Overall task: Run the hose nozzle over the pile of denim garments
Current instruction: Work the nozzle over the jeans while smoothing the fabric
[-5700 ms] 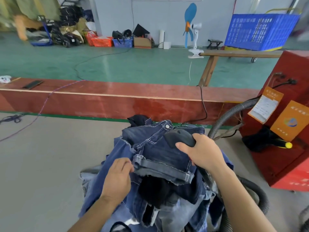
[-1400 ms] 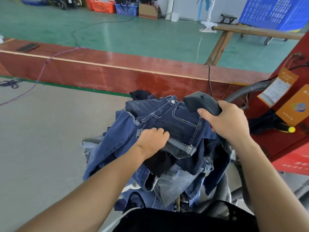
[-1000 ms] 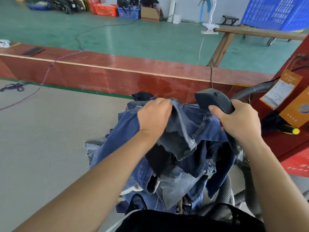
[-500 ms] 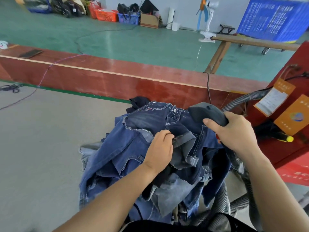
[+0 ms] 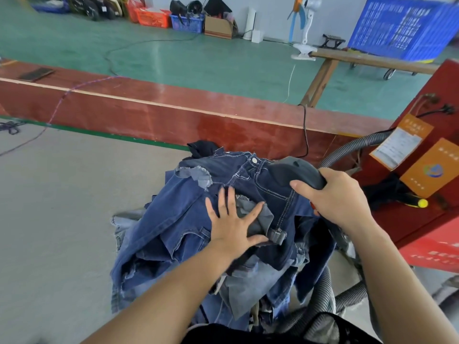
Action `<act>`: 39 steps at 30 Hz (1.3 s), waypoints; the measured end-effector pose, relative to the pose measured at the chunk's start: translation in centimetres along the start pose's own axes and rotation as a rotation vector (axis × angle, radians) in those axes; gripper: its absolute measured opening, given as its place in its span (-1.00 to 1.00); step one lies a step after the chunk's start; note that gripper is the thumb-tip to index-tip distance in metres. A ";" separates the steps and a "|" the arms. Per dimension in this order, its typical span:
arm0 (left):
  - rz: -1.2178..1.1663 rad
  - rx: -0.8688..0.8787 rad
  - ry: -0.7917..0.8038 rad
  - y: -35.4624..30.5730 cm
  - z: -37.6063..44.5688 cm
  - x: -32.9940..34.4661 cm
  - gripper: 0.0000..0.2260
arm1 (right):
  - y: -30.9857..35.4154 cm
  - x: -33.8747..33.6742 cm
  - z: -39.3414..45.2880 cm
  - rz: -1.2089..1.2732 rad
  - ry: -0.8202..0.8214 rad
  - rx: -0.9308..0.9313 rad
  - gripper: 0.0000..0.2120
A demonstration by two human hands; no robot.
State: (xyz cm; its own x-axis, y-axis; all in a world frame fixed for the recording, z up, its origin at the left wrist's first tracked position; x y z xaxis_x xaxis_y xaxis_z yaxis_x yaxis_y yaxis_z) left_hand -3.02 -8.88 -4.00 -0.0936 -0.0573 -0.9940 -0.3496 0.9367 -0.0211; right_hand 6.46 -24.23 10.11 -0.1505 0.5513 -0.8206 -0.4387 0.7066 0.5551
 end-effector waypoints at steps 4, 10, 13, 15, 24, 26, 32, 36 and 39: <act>0.086 0.061 0.099 2.7 0.9 -1.7 -0.34 | -0.1 -0.3 -0.2 -0.012 0.009 -0.012 -0.61; -0.034 -0.047 0.076 0.6 -1.0 -0.5 -0.31 | 1.0 0.7 -0.4 -0.092 0.112 -0.070 -0.59; -0.047 -0.077 0.073 0.4 -1.7 0.2 -0.29 | 2.0 2.0 -0.7 -0.183 0.173 -0.154 -0.62; -0.027 -0.121 0.093 0.2 -1.6 0.1 -0.30 | 2.3 3.1 -1.0 -0.231 0.227 -0.198 -0.63; 0.042 -0.135 0.198 -0.5 -1.6 -0.1 -0.21 | 2.0 5.1 -0.5 -0.368 0.305 -0.223 -0.70; 0.054 -0.116 0.208 -0.4 -1.6 0.0 -0.18 | 1.8 5.4 -0.3 -0.372 0.310 -0.216 -0.70; 0.067 -0.085 0.230 -0.2 -1.4 0.5 -0.12 | 1.8 6.4 0.2 -0.394 0.332 -0.214 -0.68; 0.077 -0.084 0.216 -0.2 -1.2 0.9 -0.07 | 1.8 6.6 0.2 -0.417 0.323 -0.233 -0.68; 0.095 -0.065 0.218 -0.2 -1.3 1.1 -0.01 | 2.2 7.1 0.2 -0.432 0.292 -0.247 -0.69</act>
State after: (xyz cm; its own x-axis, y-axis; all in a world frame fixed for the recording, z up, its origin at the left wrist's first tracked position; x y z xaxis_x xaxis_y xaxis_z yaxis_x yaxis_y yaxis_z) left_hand -4.23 -9.53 -4.93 -0.3257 -0.0502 -0.9442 -0.3880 0.9177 0.0851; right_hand 4.66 -18.70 5.55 -0.1345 0.0654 -0.9887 -0.7031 0.6969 0.1418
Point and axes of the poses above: each hand's wrist, its own z-axis towards the middle knuckle, its own x-axis out of the palm, y = z × x, the point moved 1 cm from there along z, towards the middle knuckle, and after that the axes turned 2 degrees about z, right-handed, at the moved point
